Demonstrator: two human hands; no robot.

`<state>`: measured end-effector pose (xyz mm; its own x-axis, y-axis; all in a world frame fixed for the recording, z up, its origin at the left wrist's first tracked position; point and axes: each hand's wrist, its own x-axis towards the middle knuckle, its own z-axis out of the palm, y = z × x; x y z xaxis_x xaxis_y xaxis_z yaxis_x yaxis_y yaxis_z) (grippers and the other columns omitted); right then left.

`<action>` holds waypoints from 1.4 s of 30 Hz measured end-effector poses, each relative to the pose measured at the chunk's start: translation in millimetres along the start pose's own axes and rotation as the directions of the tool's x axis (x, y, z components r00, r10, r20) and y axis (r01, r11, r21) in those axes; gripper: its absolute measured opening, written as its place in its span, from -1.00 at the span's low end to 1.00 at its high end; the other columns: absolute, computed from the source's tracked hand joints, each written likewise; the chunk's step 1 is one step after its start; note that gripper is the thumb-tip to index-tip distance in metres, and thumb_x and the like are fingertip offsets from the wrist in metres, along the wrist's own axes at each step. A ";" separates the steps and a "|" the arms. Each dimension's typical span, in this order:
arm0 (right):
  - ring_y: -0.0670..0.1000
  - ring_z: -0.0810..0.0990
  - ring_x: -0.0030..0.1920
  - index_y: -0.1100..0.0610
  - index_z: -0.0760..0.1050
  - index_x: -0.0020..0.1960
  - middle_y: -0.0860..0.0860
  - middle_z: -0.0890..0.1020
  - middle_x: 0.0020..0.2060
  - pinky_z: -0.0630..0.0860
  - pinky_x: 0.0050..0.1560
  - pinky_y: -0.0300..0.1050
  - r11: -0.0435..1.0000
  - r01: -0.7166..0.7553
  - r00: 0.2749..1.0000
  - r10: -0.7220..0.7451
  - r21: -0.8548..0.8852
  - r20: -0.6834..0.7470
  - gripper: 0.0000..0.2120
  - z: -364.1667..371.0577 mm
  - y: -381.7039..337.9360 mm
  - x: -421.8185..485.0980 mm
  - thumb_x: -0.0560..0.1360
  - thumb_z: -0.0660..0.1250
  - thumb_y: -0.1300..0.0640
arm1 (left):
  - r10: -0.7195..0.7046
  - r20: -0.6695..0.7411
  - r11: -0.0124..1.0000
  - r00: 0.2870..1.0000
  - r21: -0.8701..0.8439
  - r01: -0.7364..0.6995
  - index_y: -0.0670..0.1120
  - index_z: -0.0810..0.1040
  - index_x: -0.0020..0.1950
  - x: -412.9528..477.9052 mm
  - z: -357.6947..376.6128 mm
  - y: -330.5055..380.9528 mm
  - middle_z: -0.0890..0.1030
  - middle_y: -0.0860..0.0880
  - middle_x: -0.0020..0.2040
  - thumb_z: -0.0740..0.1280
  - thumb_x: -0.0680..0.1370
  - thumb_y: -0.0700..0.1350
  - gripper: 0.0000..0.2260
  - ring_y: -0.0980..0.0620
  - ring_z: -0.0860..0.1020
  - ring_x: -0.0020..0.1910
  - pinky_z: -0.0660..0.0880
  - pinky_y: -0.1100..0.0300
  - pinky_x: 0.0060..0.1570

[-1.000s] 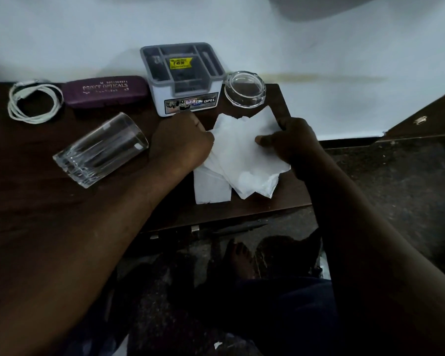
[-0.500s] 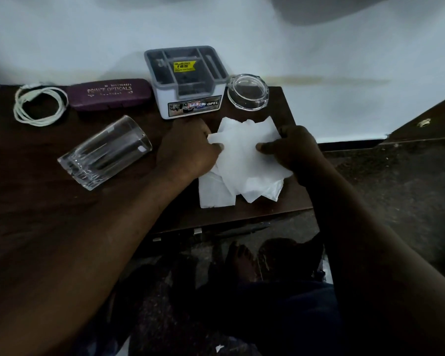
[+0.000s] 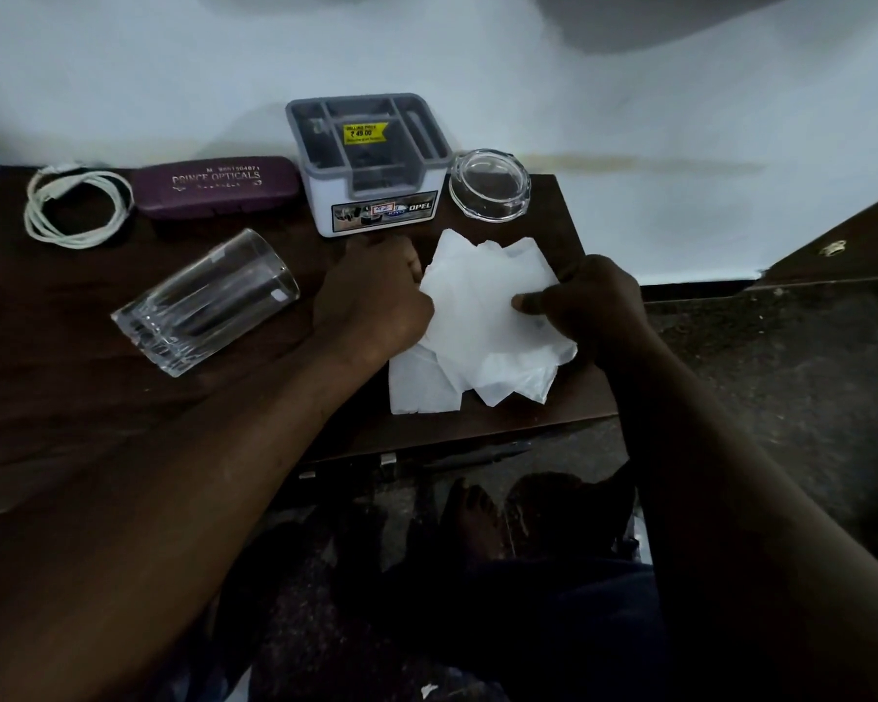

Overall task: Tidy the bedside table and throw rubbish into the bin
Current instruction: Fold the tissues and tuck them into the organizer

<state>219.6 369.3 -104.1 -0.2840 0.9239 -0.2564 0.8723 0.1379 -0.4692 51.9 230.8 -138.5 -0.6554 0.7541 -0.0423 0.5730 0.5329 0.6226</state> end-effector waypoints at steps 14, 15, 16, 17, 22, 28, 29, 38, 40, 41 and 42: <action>0.06 0.68 -0.08 0.02 0.64 -0.03 -0.01 0.70 -0.14 0.59 -0.05 -0.10 0.987 0.149 0.989 -0.148 0.056 -0.012 -0.73 -1.4 -13.5 -5.6 0.35 0.62 0.00 | 0.015 -0.005 1.000 1.000 0.018 -0.015 0.06 0.53 -0.09 -1.5 -1.2 2.3 0.57 0.00 0.06 0.48 0.40 -0.10 -0.82 0.00 0.53 0.00 0.35 0.14 -0.14; 0.11 0.70 -0.05 0.00 0.64 -0.04 0.03 0.72 -0.11 0.62 0.05 -0.03 0.984 0.170 0.985 -0.168 0.059 -0.029 -0.75 -0.3 -13.6 -6.0 0.35 0.62 0.02 | 0.012 -0.006 1.000 1.000 0.016 -0.012 0.07 0.53 -0.10 -1.5 -1.1 2.6 0.56 0.00 0.06 0.48 0.39 -0.10 -0.82 -0.01 0.53 -0.01 0.35 0.14 -0.14; 0.14 0.71 -0.03 -0.04 0.62 -0.06 0.06 0.73 -0.09 0.63 0.11 0.03 0.980 0.190 0.981 -0.186 0.064 -0.052 -0.78 -0.1 -14.1 -7.0 0.36 0.60 0.05 | 0.008 -0.006 1.000 1.000 0.015 -0.008 0.07 0.52 -0.10 -1.8 -1.0 2.6 0.56 0.00 0.06 0.48 0.39 -0.09 -0.82 -0.01 0.53 0.00 0.35 0.14 -0.14; 0.16 0.71 -0.03 -0.06 0.60 -0.09 0.08 0.74 -0.07 0.63 0.13 0.06 0.977 0.203 0.977 -0.198 0.063 -0.072 -0.80 -1.2 -15.2 -8.1 0.37 0.58 0.07 | 0.008 -0.006 1.000 1.000 0.017 -0.008 0.07 0.52 -0.09 -2.2 -0.7 2.9 0.55 0.00 0.07 0.48 0.40 -0.09 -0.82 -0.02 0.53 0.00 0.35 0.14 -0.13; 0.16 0.70 -0.10 -0.11 0.46 -0.31 0.01 0.71 -0.11 0.64 0.07 0.09 0.961 0.265 0.961 -0.256 0.082 -0.105 -0.69 -8.9 -19.0 -8.0 0.33 0.58 0.13 | 0.023 -0.007 0.999 1.000 0.034 -0.022 0.02 0.51 -0.02 -3.2 -0.6 3.4 0.53 -0.03 0.10 0.47 0.42 -0.08 -0.79 -0.06 0.52 0.04 0.37 0.11 -0.12; 0.08 0.68 -0.19 -0.06 0.45 -0.29 -0.09 0.65 -0.21 0.62 -0.04 0.03 0.941 0.335 0.937 -0.329 0.037 -0.114 -0.69 -7.2 -17.5 -5.5 0.32 0.59 0.14 | 0.022 -0.008 0.999 1.000 0.036 -0.022 0.00 0.46 0.07 -4.1 -2.1 4.0 0.52 -0.07 0.14 0.47 0.42 -0.07 -0.71 -0.09 0.52 0.06 0.37 0.10 -0.11; 0.10 0.69 -0.19 -0.07 0.44 -0.28 -0.07 0.66 -0.20 0.63 -0.04 0.03 0.943 0.331 0.940 -0.325 0.042 -0.105 -0.68 -6.0 -16.1 -4.7 0.32 0.60 0.14 | 0.025 -0.006 0.999 1.000 0.034 -0.025 0.01 0.45 0.05 -3.8 -1.5 3.5 0.52 -0.06 0.12 0.48 0.42 -0.07 -0.71 -0.08 0.51 0.04 0.36 0.10 -0.12; -0.12 0.57 -0.05 -0.04 0.63 0.09 -0.21 0.58 -0.13 0.36 -0.12 -0.48 0.894 0.448 0.889 -0.447 -0.011 -0.098 -0.68 -1.6 -14.1 -5.7 0.37 0.58 0.15 | 0.044 0.048 0.998 0.998 0.046 -0.046 0.17 0.53 0.34 -2.2 2.2 1.4 0.49 -0.08 0.29 0.43 0.45 -0.03 -0.54 -0.10 0.54 0.18 0.49 0.08 0.16; -0.11 0.58 -0.04 -0.06 0.64 0.04 -0.18 0.58 -0.08 0.41 -0.05 -0.29 0.872 0.488 0.863 -0.487 -0.027 -0.135 -0.73 -0.5 -14.7 -7.2 0.38 0.58 0.11 | 0.033 0.047 0.998 0.998 0.051 -0.036 0.17 0.54 0.31 -1.9 1.7 2.7 0.49 -0.08 0.27 0.43 0.46 -0.04 -0.58 -0.11 0.55 0.16 0.48 0.09 0.12; -0.11 0.59 -0.06 -0.08 0.65 0.01 -0.16 0.58 -0.06 0.43 -0.04 -0.25 0.859 0.511 0.846 -0.509 -0.032 -0.160 -0.76 0.4 -14.4 -7.2 0.38 0.57 0.11 | 0.029 0.046 0.998 0.999 0.049 -0.031 0.17 0.55 0.29 -1.9 1.6 3.2 0.50 -0.08 0.25 0.43 0.45 -0.04 -0.60 -0.10 0.55 0.15 0.47 0.10 0.08; -0.13 0.59 -0.09 -0.08 0.66 -0.02 -0.13 0.59 -0.04 0.45 -0.04 -0.24 0.848 0.529 0.829 -0.527 -0.042 -0.187 -0.78 1.1 -14.4 -7.5 0.38 0.57 0.12 | 0.025 0.045 0.999 0.999 0.044 -0.027 0.16 0.55 0.26 -2.1 1.4 3.5 0.49 -0.08 0.24 0.43 0.45 -0.05 -0.62 -0.10 0.55 0.13 0.46 0.11 0.05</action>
<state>208.7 360.0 -96.3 -0.6202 0.7604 0.1926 0.6058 0.6203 -0.4981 55.9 231.6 -137.4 -0.6180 0.7837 -0.0624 0.6116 0.5291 0.5882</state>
